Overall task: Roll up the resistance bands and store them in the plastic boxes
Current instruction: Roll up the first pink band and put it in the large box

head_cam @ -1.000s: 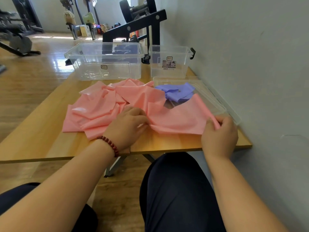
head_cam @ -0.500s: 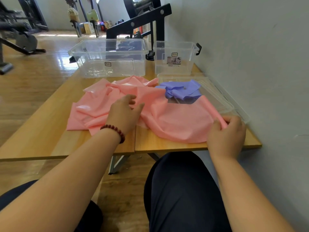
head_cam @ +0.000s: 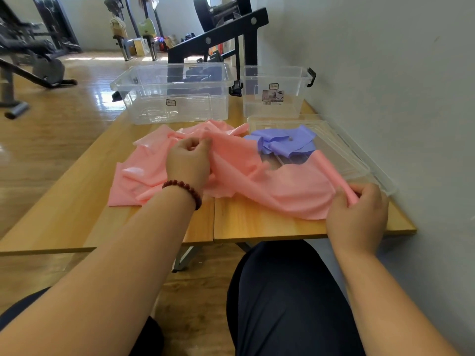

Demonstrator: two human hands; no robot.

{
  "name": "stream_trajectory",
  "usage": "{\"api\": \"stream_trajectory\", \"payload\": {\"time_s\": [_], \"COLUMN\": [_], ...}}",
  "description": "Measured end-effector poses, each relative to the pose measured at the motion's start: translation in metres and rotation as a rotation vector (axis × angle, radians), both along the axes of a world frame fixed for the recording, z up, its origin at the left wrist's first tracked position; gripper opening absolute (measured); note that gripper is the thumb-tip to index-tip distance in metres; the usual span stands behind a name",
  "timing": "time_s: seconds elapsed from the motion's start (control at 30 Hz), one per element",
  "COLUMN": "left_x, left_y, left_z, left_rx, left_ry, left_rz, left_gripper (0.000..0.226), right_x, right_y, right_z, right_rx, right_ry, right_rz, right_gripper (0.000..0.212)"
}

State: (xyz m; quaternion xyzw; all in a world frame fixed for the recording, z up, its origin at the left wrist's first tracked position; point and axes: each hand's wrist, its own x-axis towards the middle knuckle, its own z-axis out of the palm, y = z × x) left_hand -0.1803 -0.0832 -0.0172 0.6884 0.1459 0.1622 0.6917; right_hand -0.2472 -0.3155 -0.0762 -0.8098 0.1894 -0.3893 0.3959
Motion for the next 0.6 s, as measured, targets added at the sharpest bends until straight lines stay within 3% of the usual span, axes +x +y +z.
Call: {"api": "stream_trajectory", "payload": {"time_s": [0.07, 0.13, 0.23, 0.3, 0.4, 0.5, 0.6], "left_x": [0.004, 0.012, 0.021, 0.021, 0.013, -0.002, -0.014], "left_y": [0.011, 0.025, 0.042, 0.048, 0.052, 0.046, 0.037], "left_z": [0.007, 0.013, 0.019, 0.020, 0.018, 0.022, 0.022], "left_rx": [-0.171, -0.151, 0.042, 0.260, 0.628, 0.705, 0.742], "left_ry": [0.035, 0.029, 0.024, 0.061, 0.141, 0.010, -0.172], "left_rz": [0.031, 0.096, 0.153, 0.082, 0.047, 0.135, 0.037], "left_gripper": [0.017, 0.015, 0.014, 0.008, 0.037, 0.030, 0.030], "right_x": [0.000, 0.000, 0.000, -0.001, -0.002, -0.005, -0.009], "right_y": [0.000, 0.002, 0.009, 0.015, 0.021, 0.025, 0.029], "right_z": [0.000, -0.001, -0.002, -0.001, 0.001, 0.006, 0.017], "right_rx": [-0.004, -0.002, 0.007, 0.006, 0.018, 0.050, 0.099], "right_ry": [0.006, 0.012, -0.001, -0.025, -0.046, -0.084, -0.141], "right_rz": [0.002, 0.008, 0.026, 0.038, 0.052, 0.079, 0.135], "right_gripper": [0.012, 0.012, 0.011, 0.009, 0.006, 0.011, 0.010]}}
